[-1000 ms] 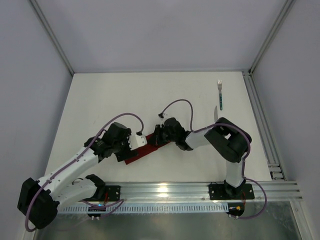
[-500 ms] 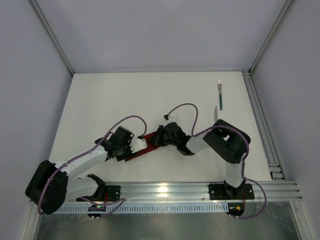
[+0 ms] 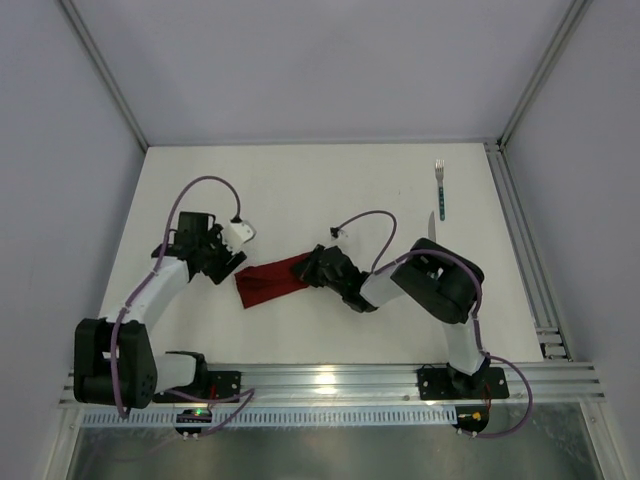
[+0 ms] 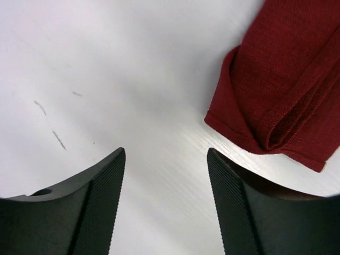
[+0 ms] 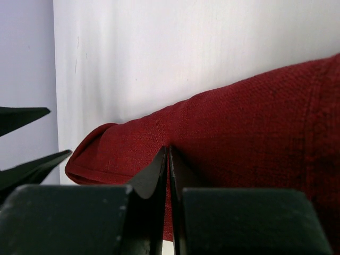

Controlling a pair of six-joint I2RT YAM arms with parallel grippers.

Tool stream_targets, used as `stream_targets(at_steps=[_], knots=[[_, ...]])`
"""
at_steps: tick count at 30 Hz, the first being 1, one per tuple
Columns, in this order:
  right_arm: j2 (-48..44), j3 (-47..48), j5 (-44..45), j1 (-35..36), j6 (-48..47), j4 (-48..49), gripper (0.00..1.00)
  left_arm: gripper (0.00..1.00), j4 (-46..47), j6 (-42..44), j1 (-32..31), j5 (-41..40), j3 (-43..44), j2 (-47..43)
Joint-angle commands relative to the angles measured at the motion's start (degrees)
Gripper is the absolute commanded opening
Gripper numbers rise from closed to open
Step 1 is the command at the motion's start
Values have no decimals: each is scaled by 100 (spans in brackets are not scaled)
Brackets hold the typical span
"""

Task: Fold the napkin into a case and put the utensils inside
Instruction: Fold the 2/3-rectangle-folded napkin into a folded napkin.

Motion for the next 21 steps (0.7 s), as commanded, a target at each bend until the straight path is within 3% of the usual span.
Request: stream_targets(at_steps=[1,3,6,11,14,21], knots=[[81,214,842,170,322,180,6,63,-764,-469,429,1161,594,-72],[46,223,965,215,304,137,6,56,-1160,-971,447,1511,648,-178],[28,118,1088,259,313,180,6,55,-1529,-1435,447,1654,657,-380],[-15,-111,1141,294,366,277,6,66,-1873,-1798,351,1181,710,-92],[-24,-111,1132,320,243,260,6,72,-1803,-1939,-44,845,710,401],[-121,-260,1264,321,155,242,6,71,-1320,-2150,-150,915,728,1095]])
